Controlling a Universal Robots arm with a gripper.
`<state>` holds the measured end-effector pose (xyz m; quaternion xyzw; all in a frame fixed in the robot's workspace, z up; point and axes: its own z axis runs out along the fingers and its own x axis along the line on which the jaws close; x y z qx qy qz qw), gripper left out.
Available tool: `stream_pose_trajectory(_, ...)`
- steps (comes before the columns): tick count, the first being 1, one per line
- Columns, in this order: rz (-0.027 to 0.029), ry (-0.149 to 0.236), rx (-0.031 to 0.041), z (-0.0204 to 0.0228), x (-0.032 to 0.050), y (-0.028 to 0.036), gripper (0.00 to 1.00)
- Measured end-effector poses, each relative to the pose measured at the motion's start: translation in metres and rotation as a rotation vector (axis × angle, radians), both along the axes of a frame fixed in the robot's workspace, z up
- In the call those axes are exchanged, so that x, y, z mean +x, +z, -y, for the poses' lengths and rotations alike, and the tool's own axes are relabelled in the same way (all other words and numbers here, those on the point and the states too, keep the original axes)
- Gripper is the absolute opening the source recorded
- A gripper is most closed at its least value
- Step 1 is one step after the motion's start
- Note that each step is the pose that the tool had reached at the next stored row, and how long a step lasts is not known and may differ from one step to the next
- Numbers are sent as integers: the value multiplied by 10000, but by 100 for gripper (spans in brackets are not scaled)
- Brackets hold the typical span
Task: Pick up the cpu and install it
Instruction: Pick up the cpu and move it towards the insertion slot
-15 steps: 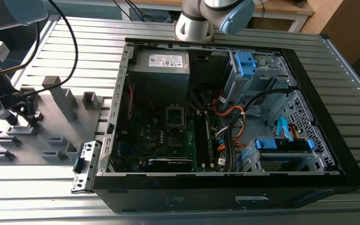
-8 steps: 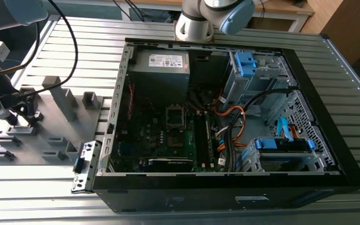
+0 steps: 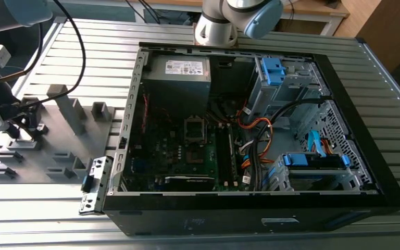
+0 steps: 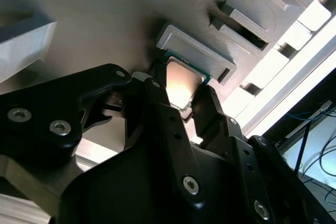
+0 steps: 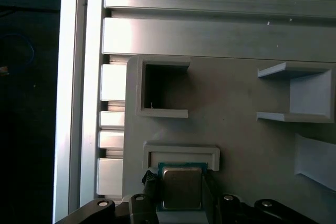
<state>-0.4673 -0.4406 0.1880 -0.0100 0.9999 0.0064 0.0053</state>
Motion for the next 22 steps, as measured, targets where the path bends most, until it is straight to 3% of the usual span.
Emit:
stream_pose_trajectory(10, -2, -6, -1, 0, 0, 1, 48)
stream_pose_trajectory(11, -1, -7, -1, 0, 0, 1, 54)
stream_pose_trajectory(22, -25, -9, -9, 0, 26, 0, 54)
